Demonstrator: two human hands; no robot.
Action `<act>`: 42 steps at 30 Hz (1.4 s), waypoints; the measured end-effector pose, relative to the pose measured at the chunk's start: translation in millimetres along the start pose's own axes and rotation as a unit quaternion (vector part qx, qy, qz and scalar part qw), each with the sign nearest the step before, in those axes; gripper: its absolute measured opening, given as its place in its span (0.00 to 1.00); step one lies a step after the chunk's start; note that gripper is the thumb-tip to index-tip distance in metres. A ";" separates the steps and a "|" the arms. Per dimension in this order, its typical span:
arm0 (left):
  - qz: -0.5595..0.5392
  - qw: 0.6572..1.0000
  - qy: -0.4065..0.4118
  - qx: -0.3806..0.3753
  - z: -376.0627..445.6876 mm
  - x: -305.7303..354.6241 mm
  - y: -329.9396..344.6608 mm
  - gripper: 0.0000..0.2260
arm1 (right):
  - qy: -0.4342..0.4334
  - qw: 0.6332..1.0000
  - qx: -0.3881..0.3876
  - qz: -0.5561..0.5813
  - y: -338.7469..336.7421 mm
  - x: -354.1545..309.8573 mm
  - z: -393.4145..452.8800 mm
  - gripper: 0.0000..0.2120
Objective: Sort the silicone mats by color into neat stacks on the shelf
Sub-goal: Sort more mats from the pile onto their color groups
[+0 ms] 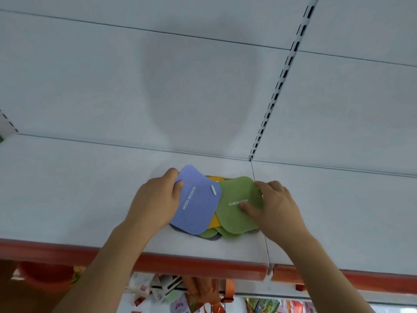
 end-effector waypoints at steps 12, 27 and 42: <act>-0.140 0.977 -0.004 -0.163 -9.7 -11.7 0.2 0.19 | -0.141 0.985 0.083 0.057 2.7 -13.2 -15.9 0.10; -0.257 0.963 0.051 -0.062 -19.9 29.9 -5.6 0.13 | 0.054 0.939 0.255 0.224 -47.9 19.1 -87.0 0.09; -0.281 0.937 0.136 -0.157 -128.1 215.7 85.0 0.14 | 0.121 0.929 0.300 0.178 -127.1 143.4 -231.5 0.11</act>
Point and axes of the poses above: each hand's wrist, its own z-axis towards the middle knuckle, its own y-axis out of the palm, x = y × z, the point moved 4 cm from there along z, towards the middle knuckle, and after that the axes turned 14 degrees about -y, right-handed, at the moved point
